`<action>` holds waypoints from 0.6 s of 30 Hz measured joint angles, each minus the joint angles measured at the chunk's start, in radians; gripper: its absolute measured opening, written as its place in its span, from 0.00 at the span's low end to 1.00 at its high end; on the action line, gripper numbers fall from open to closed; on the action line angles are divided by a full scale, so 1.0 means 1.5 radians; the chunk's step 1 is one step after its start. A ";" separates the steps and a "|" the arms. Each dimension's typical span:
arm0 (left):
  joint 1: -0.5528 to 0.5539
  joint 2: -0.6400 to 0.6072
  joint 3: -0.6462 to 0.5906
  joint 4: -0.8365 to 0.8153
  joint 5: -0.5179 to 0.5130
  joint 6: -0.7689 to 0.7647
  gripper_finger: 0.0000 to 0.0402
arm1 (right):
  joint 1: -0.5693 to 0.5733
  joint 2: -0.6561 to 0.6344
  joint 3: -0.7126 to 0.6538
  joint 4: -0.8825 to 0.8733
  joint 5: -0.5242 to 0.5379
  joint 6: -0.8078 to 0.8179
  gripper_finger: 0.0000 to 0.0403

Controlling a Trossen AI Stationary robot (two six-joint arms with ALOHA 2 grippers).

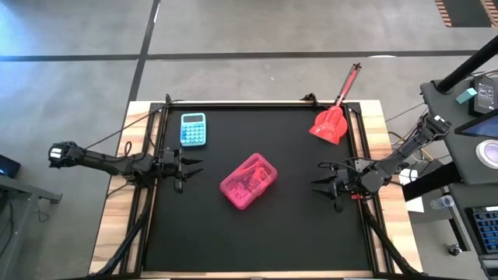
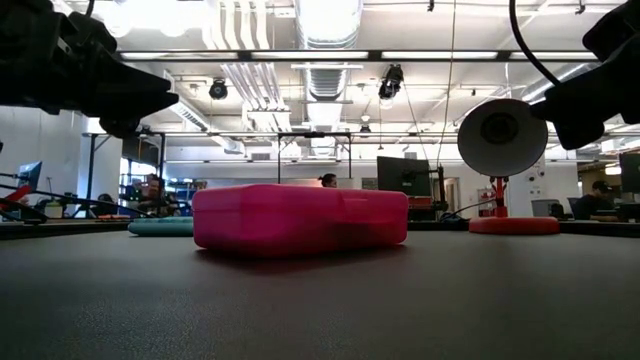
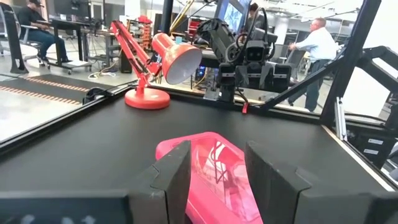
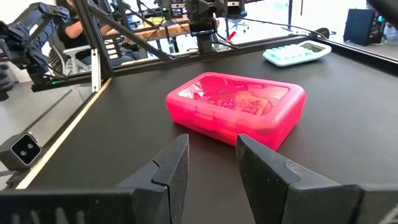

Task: Pack school essentials
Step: Return to Home Position

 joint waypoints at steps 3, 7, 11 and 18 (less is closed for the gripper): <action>0.000 0.003 0.000 0.000 0.000 0.000 0.33 | 0.000 0.000 0.000 0.000 0.000 -0.005 0.31; 0.000 0.010 -0.001 0.000 0.000 0.000 0.34 | 0.000 0.000 0.000 0.001 0.000 -0.005 0.31; 0.000 0.019 -0.001 -0.001 0.000 0.000 0.33 | 0.000 0.000 0.000 0.001 0.000 -0.005 0.31; 0.000 0.039 -0.001 0.000 0.000 0.000 0.33 | 0.000 0.000 -0.001 0.001 0.000 -0.004 0.31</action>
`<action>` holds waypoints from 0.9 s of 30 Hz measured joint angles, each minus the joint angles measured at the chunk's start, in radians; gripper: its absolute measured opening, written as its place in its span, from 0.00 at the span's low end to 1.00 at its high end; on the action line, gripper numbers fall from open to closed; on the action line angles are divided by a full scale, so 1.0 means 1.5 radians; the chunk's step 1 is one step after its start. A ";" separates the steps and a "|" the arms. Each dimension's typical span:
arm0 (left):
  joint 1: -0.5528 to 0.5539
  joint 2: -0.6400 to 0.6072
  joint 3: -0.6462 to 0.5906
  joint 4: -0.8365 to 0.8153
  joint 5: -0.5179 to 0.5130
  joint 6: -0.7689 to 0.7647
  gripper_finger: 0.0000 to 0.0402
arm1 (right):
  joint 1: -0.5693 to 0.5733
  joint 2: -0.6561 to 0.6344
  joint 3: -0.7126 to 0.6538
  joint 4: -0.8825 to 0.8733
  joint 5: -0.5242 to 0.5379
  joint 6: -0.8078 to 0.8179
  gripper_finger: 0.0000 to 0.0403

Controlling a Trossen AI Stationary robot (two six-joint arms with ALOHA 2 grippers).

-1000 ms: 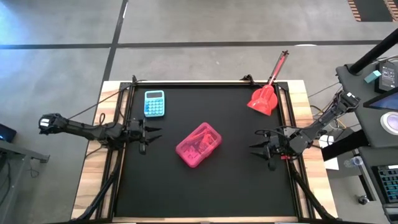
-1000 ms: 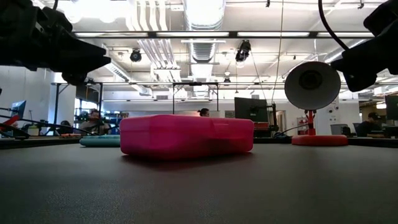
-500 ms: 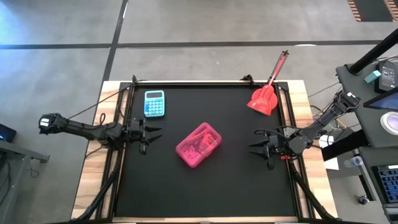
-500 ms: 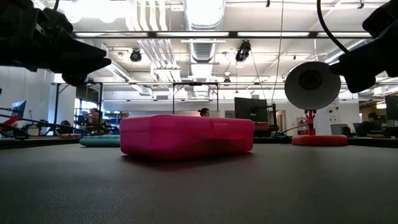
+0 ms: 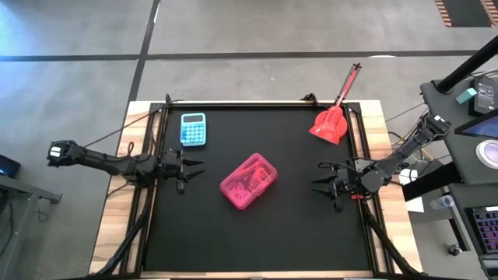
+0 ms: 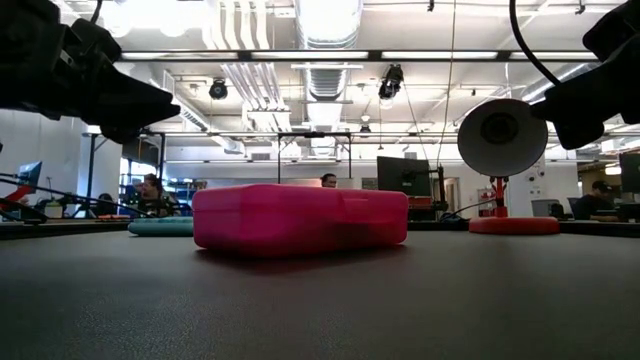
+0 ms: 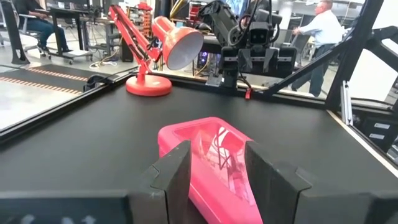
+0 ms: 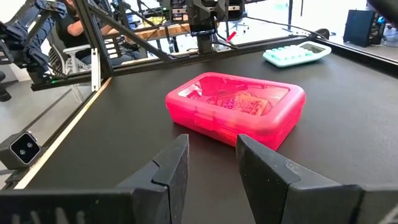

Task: Pack school essentials
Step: Return to Home Position

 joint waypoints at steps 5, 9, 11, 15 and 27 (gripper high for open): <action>0.000 0.015 0.000 0.000 0.000 0.000 0.34 | 0.000 0.000 0.000 0.000 0.000 0.000 0.31; 0.000 0.032 -0.001 0.000 0.000 0.000 0.33 | 0.000 0.000 0.000 0.000 0.000 0.000 0.31; 0.000 0.040 -0.001 0.000 0.000 0.000 0.34 | 0.000 0.000 0.000 0.000 0.000 0.000 0.31; 0.000 0.057 -0.001 0.000 0.000 0.000 0.34 | 0.000 0.000 0.000 0.000 0.000 0.000 0.31; 0.000 0.120 -0.001 -0.002 0.001 0.000 0.34 | 0.000 0.000 0.000 0.000 0.000 0.000 0.31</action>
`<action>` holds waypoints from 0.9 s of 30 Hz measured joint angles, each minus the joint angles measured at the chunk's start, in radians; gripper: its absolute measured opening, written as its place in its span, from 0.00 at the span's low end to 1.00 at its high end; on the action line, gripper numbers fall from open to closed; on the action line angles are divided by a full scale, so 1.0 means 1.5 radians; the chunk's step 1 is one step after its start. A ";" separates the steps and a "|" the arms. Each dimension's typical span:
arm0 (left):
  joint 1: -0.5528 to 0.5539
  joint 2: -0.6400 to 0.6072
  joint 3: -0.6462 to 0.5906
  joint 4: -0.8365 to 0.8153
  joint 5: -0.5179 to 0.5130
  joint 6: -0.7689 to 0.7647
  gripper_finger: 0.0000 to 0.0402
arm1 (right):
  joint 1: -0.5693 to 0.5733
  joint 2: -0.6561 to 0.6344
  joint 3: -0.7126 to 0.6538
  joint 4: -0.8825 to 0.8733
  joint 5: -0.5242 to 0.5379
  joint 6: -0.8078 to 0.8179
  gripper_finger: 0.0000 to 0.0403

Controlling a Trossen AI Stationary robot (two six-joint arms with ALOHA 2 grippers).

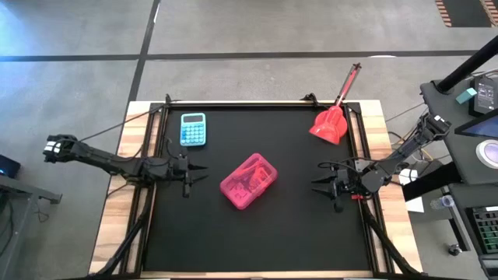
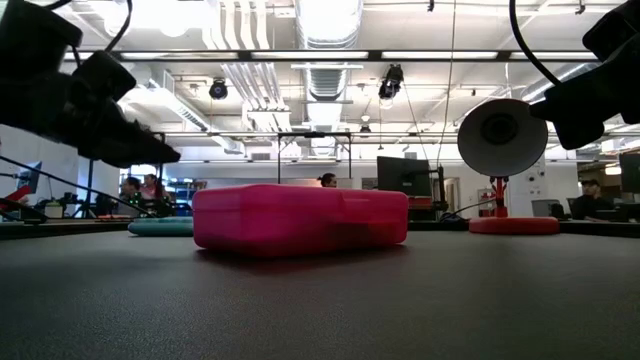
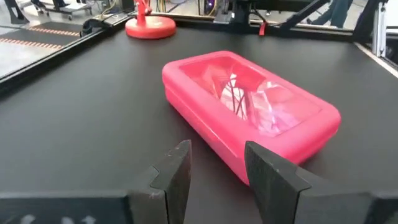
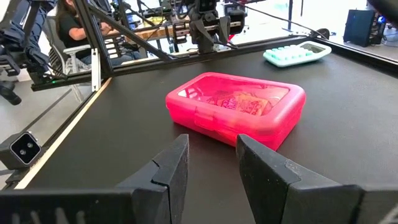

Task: Pack school essentials
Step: Return to Home Position

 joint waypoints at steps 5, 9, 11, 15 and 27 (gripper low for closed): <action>0.000 0.035 0.000 0.002 0.000 0.000 0.34 | 0.000 0.000 0.000 0.000 0.000 0.000 0.31; 0.000 0.066 0.000 0.002 0.000 0.000 0.34 | 0.000 0.000 0.000 0.000 0.000 0.000 0.31; 0.000 0.082 0.000 0.002 0.000 0.000 0.34 | 0.000 0.000 0.000 0.000 0.000 0.000 0.31; 0.000 0.116 0.000 0.002 0.000 0.000 0.34 | 0.000 0.000 0.000 0.000 0.000 0.000 0.31; 0.000 0.213 -0.001 0.002 0.000 0.000 0.34 | 0.000 0.000 0.000 0.000 0.000 0.000 0.31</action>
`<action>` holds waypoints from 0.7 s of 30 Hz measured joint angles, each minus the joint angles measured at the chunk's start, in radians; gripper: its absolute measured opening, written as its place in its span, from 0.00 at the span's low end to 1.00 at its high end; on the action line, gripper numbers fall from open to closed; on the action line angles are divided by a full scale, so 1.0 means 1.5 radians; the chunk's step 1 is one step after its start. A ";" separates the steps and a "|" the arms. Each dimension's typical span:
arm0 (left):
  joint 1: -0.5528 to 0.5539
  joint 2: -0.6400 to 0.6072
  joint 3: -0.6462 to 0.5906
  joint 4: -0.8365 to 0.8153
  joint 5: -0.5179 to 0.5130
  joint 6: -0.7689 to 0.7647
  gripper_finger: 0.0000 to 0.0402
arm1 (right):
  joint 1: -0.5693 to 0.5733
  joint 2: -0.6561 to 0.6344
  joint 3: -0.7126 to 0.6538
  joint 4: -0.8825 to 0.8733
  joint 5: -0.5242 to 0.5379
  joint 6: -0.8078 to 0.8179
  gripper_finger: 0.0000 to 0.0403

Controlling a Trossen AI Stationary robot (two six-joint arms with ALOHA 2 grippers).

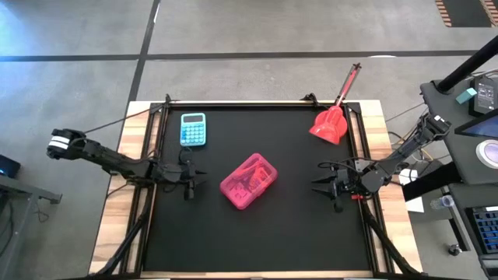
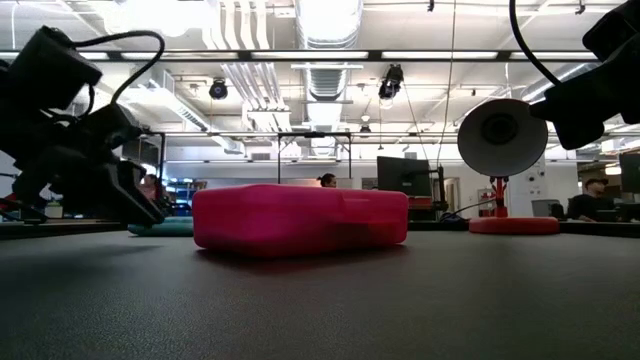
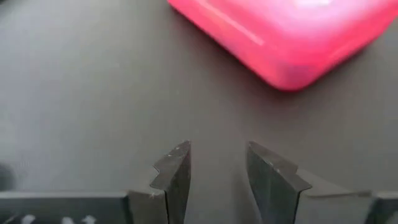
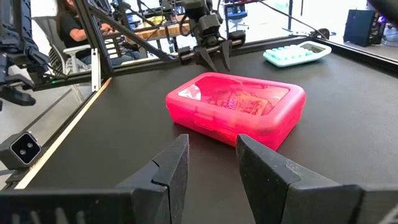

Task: Pack school essentials
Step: Return to Home Position

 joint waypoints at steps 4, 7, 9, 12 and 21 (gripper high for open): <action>0.000 0.031 0.000 0.000 0.000 0.000 0.34 | 0.000 0.000 0.000 0.000 0.000 0.000 0.31; 0.000 0.055 0.000 0.000 0.000 0.000 0.34 | 0.000 0.000 0.000 0.000 0.000 0.000 0.31; 0.000 0.068 0.000 0.005 0.000 0.000 0.34 | 0.000 0.000 0.000 0.000 0.000 0.000 0.31; 0.000 0.087 0.000 0.010 0.000 -0.001 0.34 | 0.000 0.000 0.000 0.000 0.000 0.000 0.31; 0.000 0.118 0.000 0.059 -0.001 0.000 0.34 | 0.000 0.000 0.000 0.000 0.000 0.000 0.31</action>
